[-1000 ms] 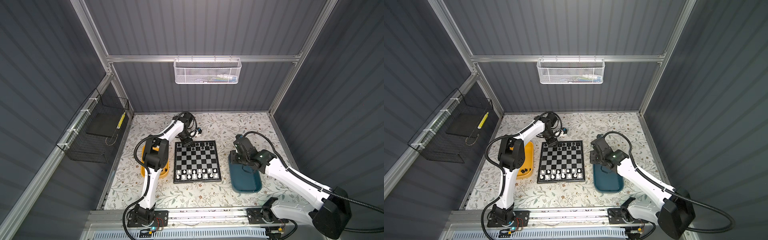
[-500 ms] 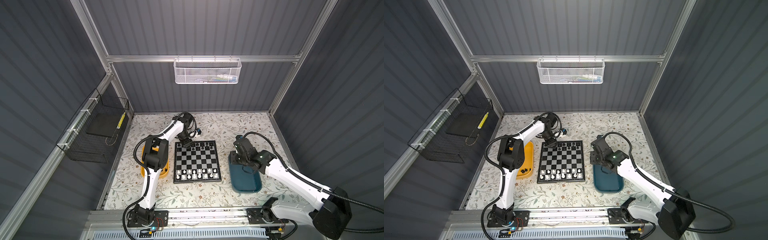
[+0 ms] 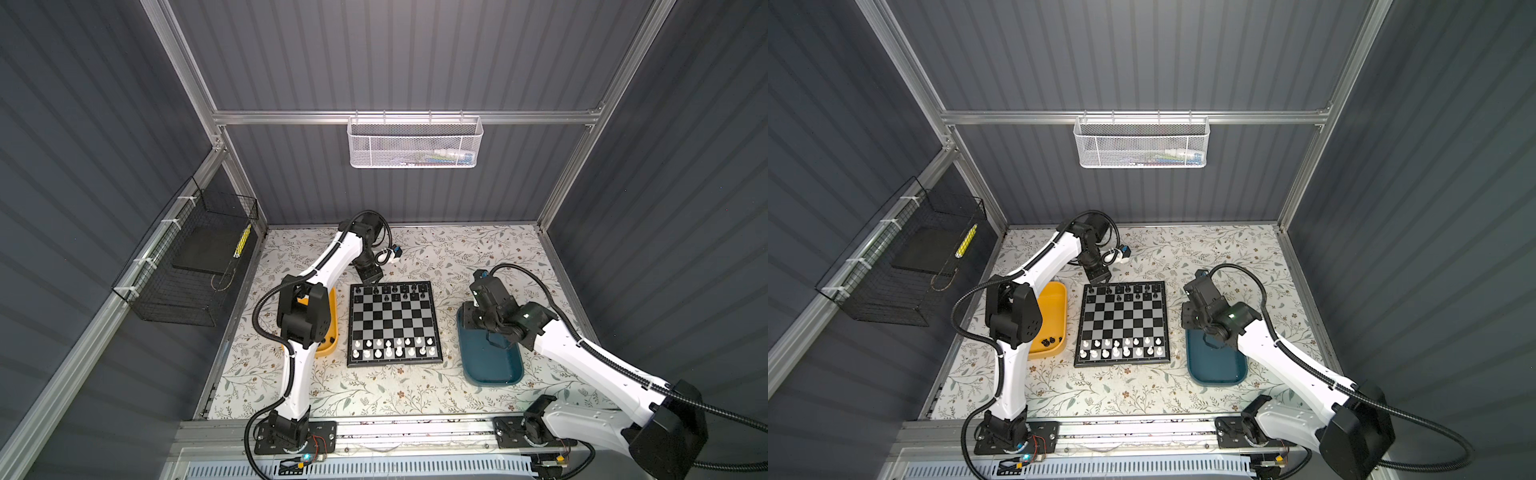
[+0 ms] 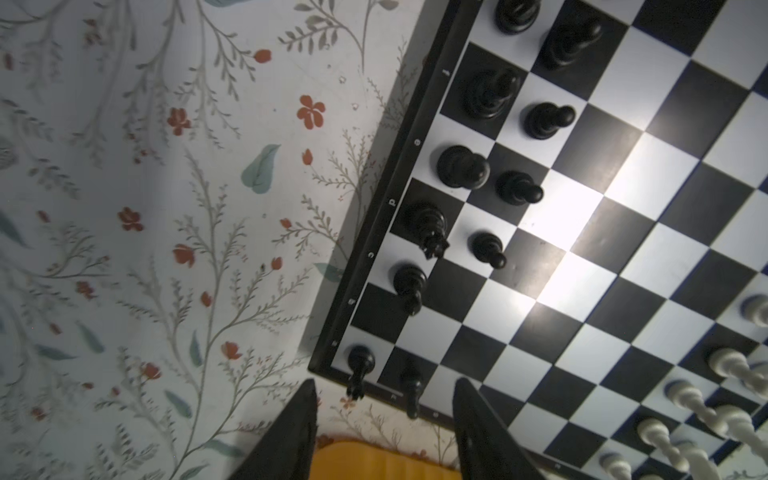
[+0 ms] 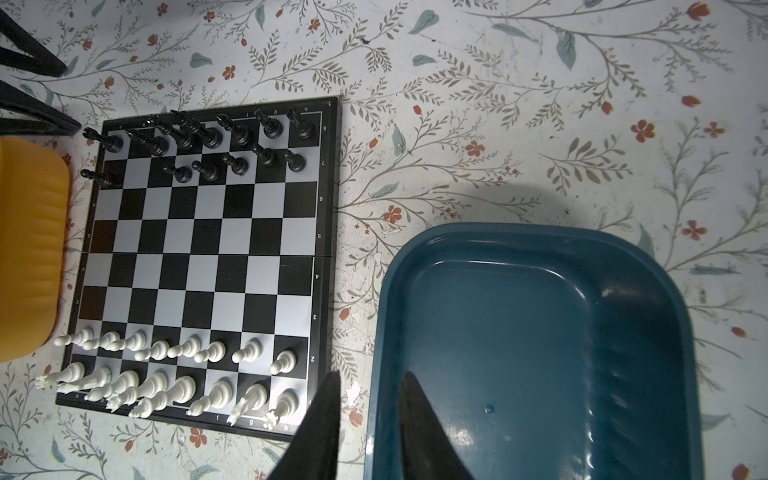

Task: Set up the chess pieces on the board
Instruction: 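Raise the open left gripper and draw it back over the yellow tray, then lower the left gripper toward the black pawns while the right arm moves beyond the board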

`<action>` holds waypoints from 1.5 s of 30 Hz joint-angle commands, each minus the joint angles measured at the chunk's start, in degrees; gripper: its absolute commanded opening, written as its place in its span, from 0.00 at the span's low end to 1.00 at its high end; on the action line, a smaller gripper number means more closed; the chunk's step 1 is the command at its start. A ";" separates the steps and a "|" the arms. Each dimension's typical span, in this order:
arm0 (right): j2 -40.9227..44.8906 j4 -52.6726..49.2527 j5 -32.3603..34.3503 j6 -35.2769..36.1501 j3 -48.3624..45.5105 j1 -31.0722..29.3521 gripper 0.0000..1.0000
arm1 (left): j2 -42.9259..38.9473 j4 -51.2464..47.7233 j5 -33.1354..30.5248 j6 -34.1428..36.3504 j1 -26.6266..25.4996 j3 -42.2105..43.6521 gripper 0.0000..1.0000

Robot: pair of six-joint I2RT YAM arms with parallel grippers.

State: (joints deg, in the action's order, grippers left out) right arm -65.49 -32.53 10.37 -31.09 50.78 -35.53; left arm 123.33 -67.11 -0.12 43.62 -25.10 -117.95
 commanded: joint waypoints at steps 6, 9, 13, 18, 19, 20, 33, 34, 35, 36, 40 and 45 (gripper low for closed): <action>2.81 0.51 0.61 -0.20 -0.60 0.20 0.28 | -12.38 -12.05 -2.50 2.53 3.71 -5.81 0.50; 3.09 0.70 0.90 0.46 -0.70 0.17 0.28 | -17.35 -14.49 0.38 2.11 8.84 -2.89 0.49; 2.21 1.28 0.08 1.02 -0.26 0.13 0.27 | -24.60 -14.46 1.92 2.26 15.05 6.85 0.49; 0.13 2.46 -1.40 1.23 0.50 0.11 0.27 | -32.10 -12.00 3.99 1.79 19.46 19.54 0.48; -0.21 2.72 -1.80 1.30 0.67 0.10 0.27 | -33.19 -11.42 4.60 1.58 20.09 21.58 0.48; -0.41 2.74 -2.06 1.51 0.93 0.13 0.27 | -33.90 -11.01 5.27 1.27 20.56 23.36 0.48; -4.25 -0.38 -8.75 7.01 8.12 0.19 0.28 | -36.21 -6.55 7.46 0.86 21.22 35.72 0.48; -5.18 -0.74 -9.84 7.79 9.34 0.17 0.28 | -36.11 -5.99 7.50 1.00 21.15 36.16 0.48; -6.24 -0.98 -10.96 8.73 10.48 0.12 0.28 | -35.99 -5.38 7.50 0.92 21.19 36.38 0.48; -7.09 -1.16 -11.98 9.51 11.37 0.14 0.28 | -35.84 -5.09 7.66 0.78 21.15 36.39 0.48; -12.01 -2.62 -18.00 12.06 16.77 0.27 0.28 | -33.98 -4.85 7.32 0.82 21.17 36.01 0.48; -18.23 -1.37 -24.76 13.11 21.34 1.54 0.27 | -31.56 -4.36 5.53 1.91 21.15 35.29 0.48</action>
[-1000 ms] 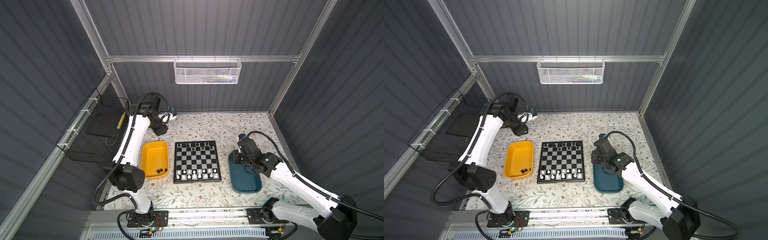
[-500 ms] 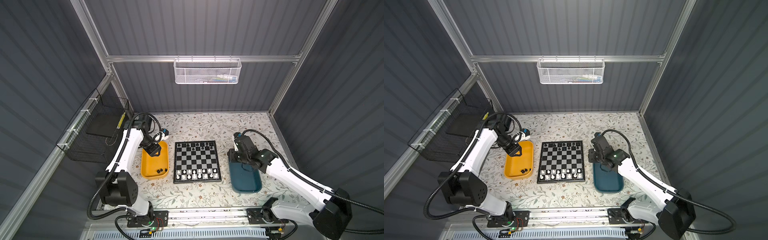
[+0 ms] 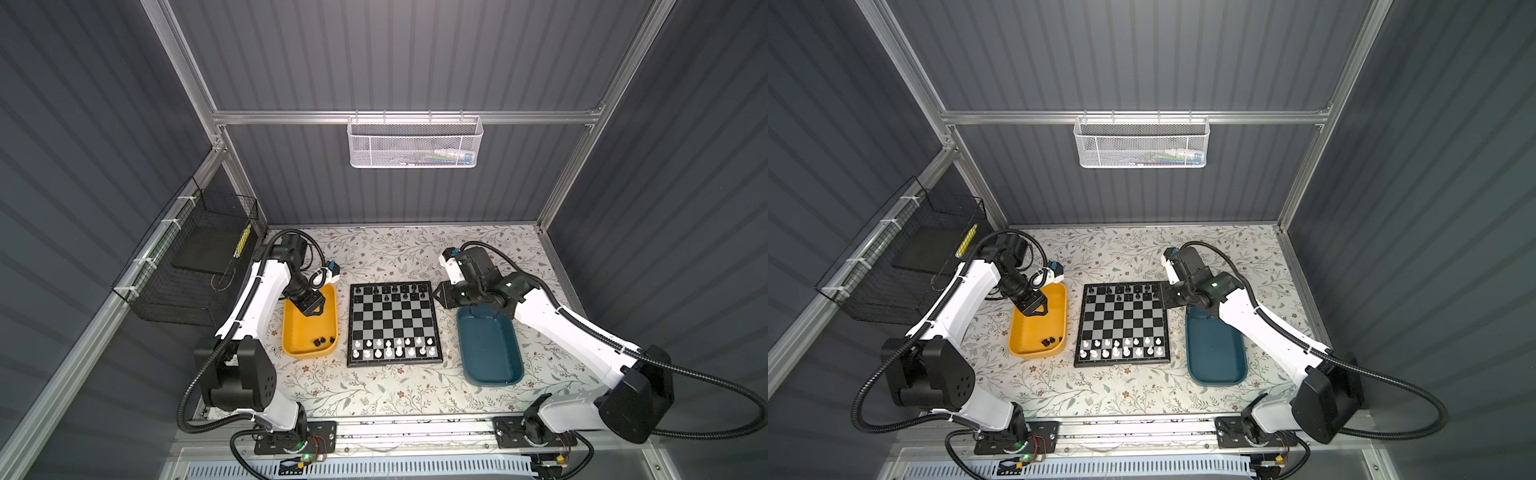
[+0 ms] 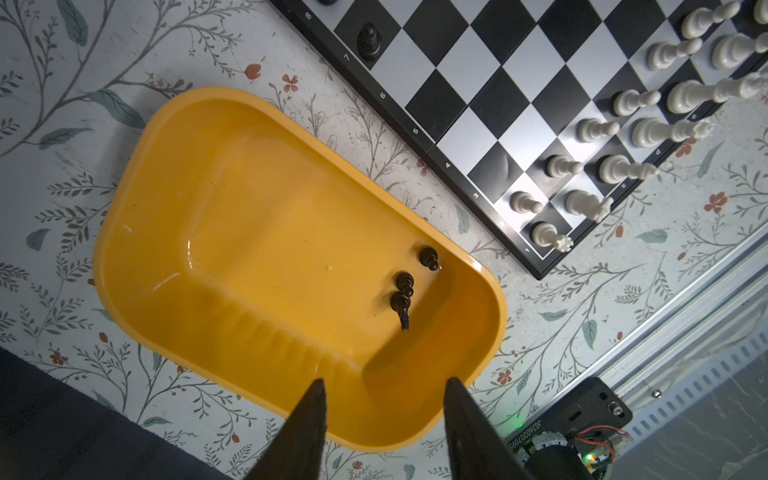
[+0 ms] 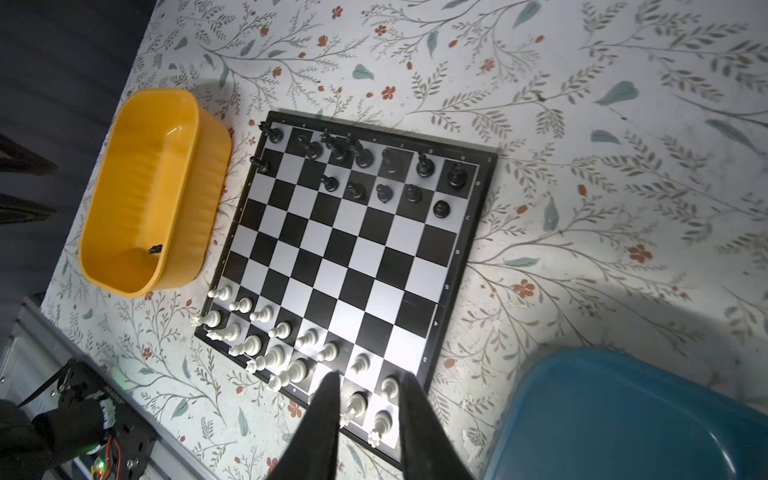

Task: Set up the chess pieces on the board
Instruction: 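Lower the left gripper toward the black pawns while the right arm moves beyond the board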

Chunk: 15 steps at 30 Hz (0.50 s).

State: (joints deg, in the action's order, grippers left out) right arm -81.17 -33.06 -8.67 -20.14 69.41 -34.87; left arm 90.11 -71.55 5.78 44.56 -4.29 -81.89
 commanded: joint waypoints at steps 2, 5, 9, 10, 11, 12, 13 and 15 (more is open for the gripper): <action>-5.02 -1.40 -7.20 2.90 5.87 1.62 0.27 | 3.03 -0.01 -0.42 0.48 0.34 -1.39 0.47; -7.77 -3.08 -8.54 2.46 10.06 3.28 0.27 | 4.71 -1.28 0.64 -0.84 0.39 -1.89 0.46; -9.59 -6.00 -9.18 1.58 14.48 5.17 0.27 | 4.95 -2.02 0.32 -0.82 0.34 -0.84 0.46; -9.71 -6.26 -8.68 1.44 15.23 5.52 0.27 | 5.07 -1.98 -0.74 -0.57 0.39 -0.53 0.46; -9.95 -6.28 -7.55 1.06 16.02 5.84 0.27 | 5.00 -1.88 -1.88 0.12 0.34 -0.09 0.46; -10.31 -6.40 -6.71 0.67 16.79 6.18 0.28 | 4.91 -1.48 -2.80 0.39 0.42 0.12 0.46; -10.81 -6.39 -6.10 0.23 17.82 6.69 0.28 | 4.77 -1.09 -3.83 0.68 0.56 0.32 0.46; -12.11 -6.92 -5.30 -1.81 19.39 7.76 0.28 | 4.75 -1.31 -4.57 1.61 0.69 0.32 0.46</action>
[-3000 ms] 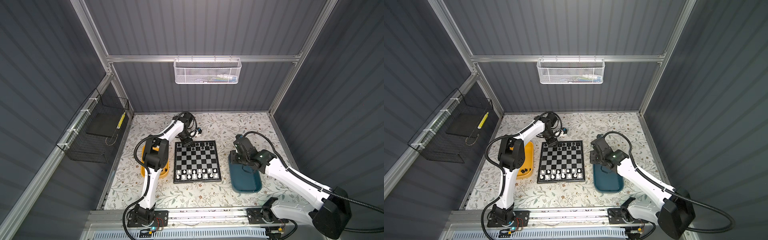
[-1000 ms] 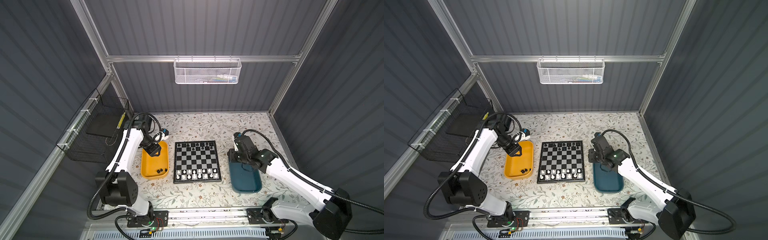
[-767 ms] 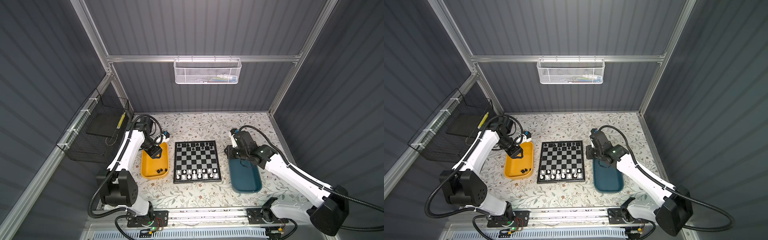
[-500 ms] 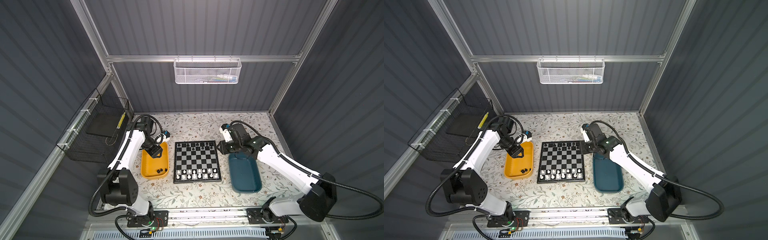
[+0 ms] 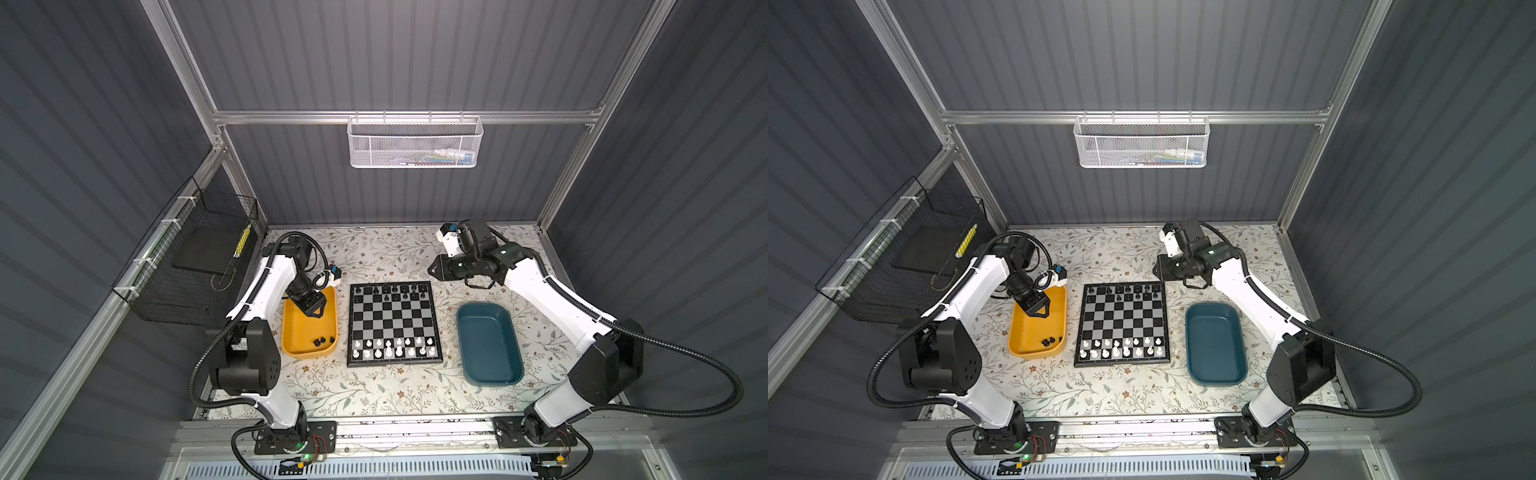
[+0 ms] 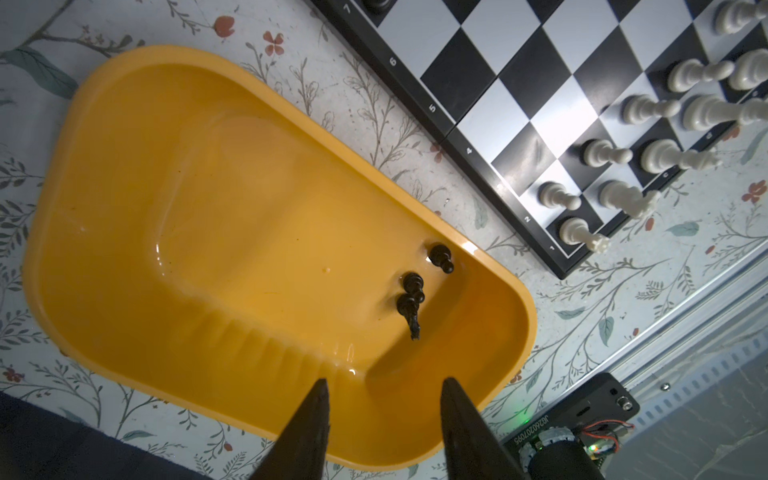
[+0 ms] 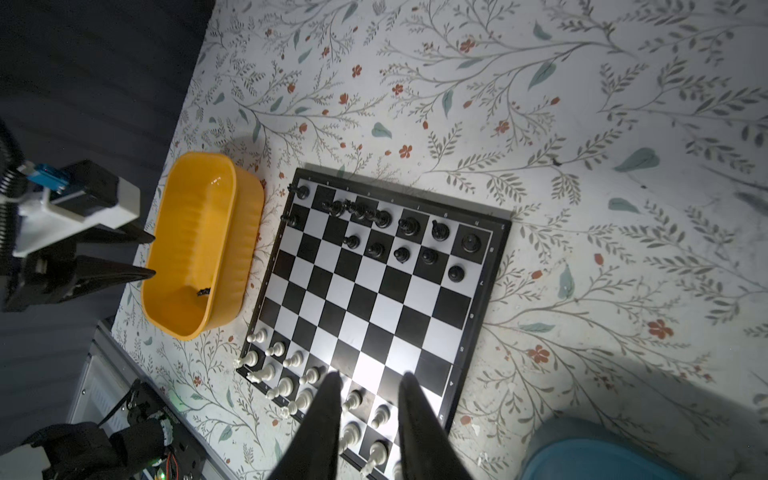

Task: Set up the chess pieces on the board
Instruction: 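Lower the left gripper toward the black pawns while the right arm moves beyond the board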

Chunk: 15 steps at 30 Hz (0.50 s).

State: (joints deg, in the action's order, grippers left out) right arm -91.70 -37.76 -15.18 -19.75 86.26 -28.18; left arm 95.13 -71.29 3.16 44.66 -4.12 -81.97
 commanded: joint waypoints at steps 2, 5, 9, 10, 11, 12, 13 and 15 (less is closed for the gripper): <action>-2.80 -3.35 0.70 -4.23 4.32 1.88 0.28 | -0.09 -1.78 -2.16 1.48 0.60 0.41 0.45; -4.22 -5.92 0.82 -5.77 7.20 2.22 0.28 | 0.69 -2.55 -1.45 1.38 0.76 0.41 0.45; -6.31 -11.17 0.89 -6.12 11.29 2.29 0.27 | 2.67 -4.41 1.36 -0.10 1.04 0.16 0.45; -6.38 -11.61 1.02 -6.48 11.47 2.28 0.27 | 2.85 -4.23 1.32 -0.42 1.04 0.41 0.45; -6.22 -11.76 1.02 -6.76 11.31 2.30 0.27 | 2.86 -4.10 1.41 -0.61 1.04 1.97 0.45; -6.05 -11.82 1.12 -6.96 11.07 2.26 0.27 | 2.66 -3.99 1.58 -0.65 1.13 3.31 0.46; -5.87 -11.98 1.58 -7.14 10.95 2.30 0.27 | 2.32 -3.52 1.39 -0.48 1.13 4.22 0.46; -5.84 -12.12 1.89 -7.47 10.96 2.26 0.28 | 1.43 -1.62 0.10 -0.54 1.20 6.53 0.47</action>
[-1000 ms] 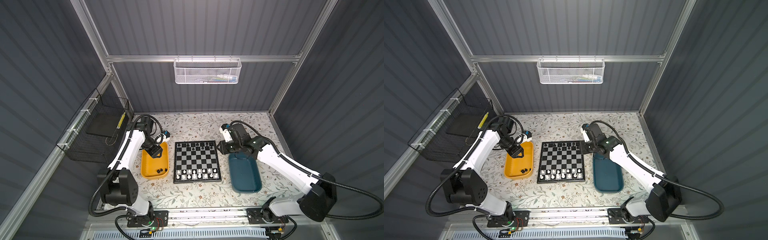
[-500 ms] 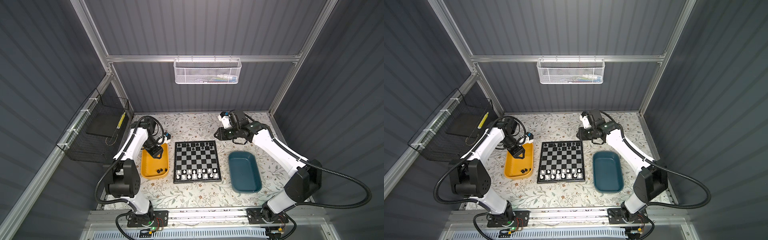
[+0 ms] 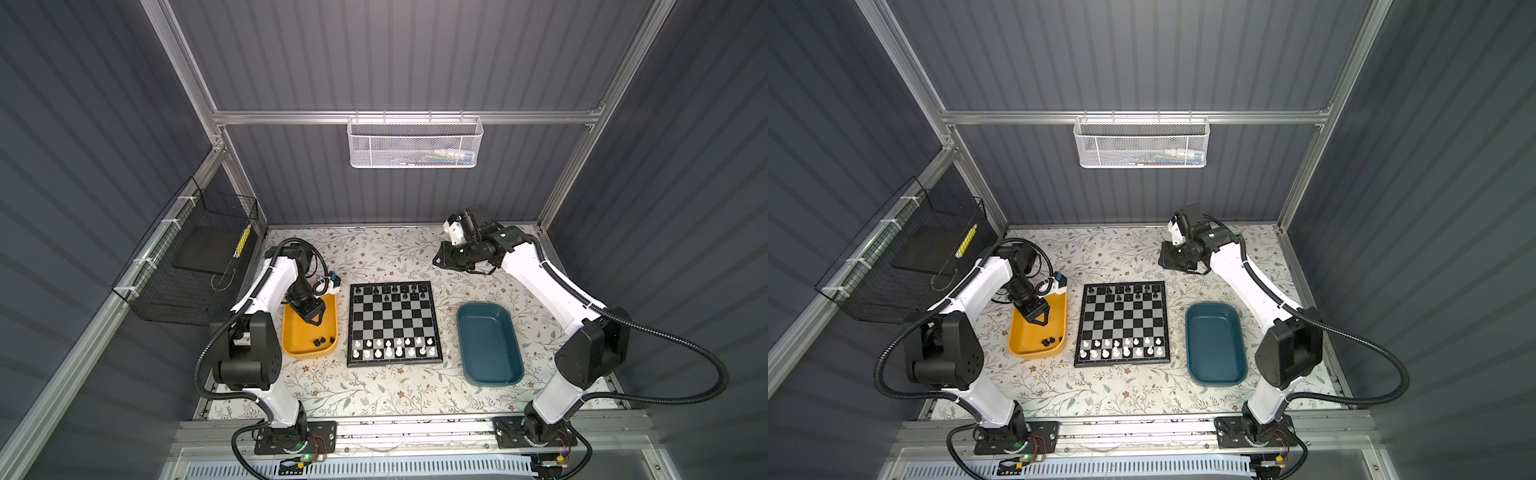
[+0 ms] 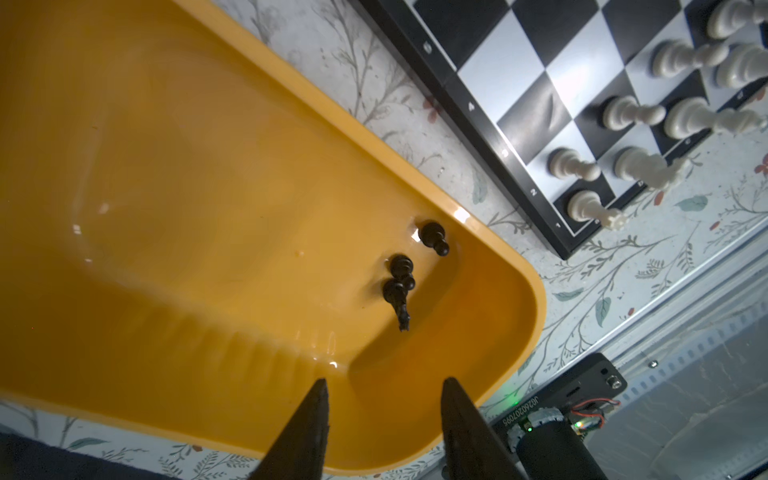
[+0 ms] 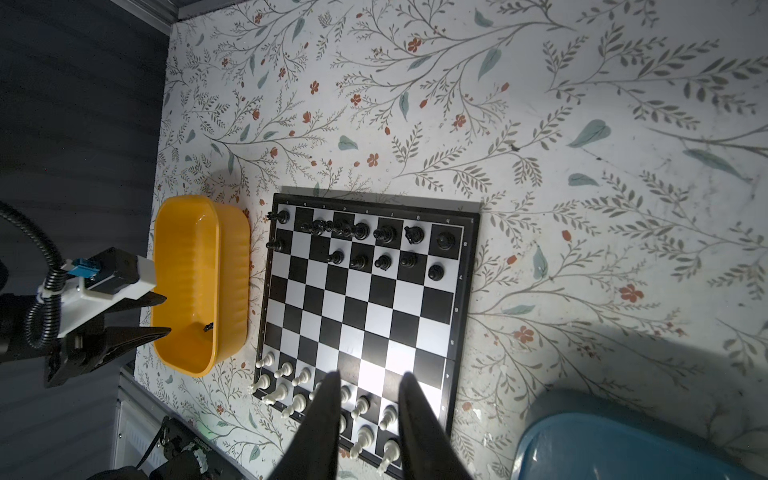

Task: Set up the chess pieces on the board
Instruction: 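Lower the left gripper toward the black pawns while the right arm moves beyond the board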

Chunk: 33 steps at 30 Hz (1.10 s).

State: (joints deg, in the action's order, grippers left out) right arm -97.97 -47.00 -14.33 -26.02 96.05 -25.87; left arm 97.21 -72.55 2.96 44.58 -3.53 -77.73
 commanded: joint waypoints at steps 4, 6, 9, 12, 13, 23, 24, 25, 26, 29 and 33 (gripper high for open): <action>-0.10 -3.26 0.94 -1.58 1.78 0.10 0.28 | -2.13 1.36 -0.45 -0.46 1.02 5.07 0.47; -0.17 -3.18 1.10 -1.62 1.77 0.05 0.28 | -3.10 2.90 -1.09 -0.87 1.29 6.75 0.47; -0.78 -3.40 1.01 -1.58 2.34 0.23 0.28 | -3.67 4.51 -0.91 -1.72 1.60 8.24 0.47; -1.46 -3.87 0.62 -1.61 2.99 0.34 0.27 | -2.60 4.65 -0.02 -3.26 1.68 7.77 0.46; -1.60 -4.03 0.62 -1.58 3.21 0.36 0.27 | -2.55 4.99 0.11 -3.59 1.68 7.94 0.46; -2.56 -4.94 0.52 -2.16 3.62 0.67 0.27 | -3.59 7.15 0.49 -4.39 1.76 11.82 0.43; -2.57 -4.89 0.41 -2.28 3.43 0.71 0.27 | -3.89 7.48 0.26 -4.39 1.77 12.21 0.43; -2.54 -4.73 0.32 -2.49 3.17 0.68 0.27 | -4.18 7.94 -0.08 -4.66 1.78 12.56 0.43; -2.48 -4.64 0.16 -2.61 2.97 0.67 0.27 | -4.38 8.17 -0.21 -4.85 1.85 12.69 0.43; -2.52 -4.61 0.00 -2.66 2.68 0.70 0.27 | -4.57 8.63 -0.46 -5.42 1.85 12.94 0.43; -2.87 -4.92 -0.09 -2.37 2.85 0.68 0.27 | -4.38 9.36 -0.50 -5.81 1.86 13.44 0.43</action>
State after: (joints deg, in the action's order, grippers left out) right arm -99.98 -50.85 -13.80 -28.27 98.32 -25.43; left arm 93.86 -63.29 2.50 39.81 -2.13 -65.06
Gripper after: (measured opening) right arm 0.273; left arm 0.432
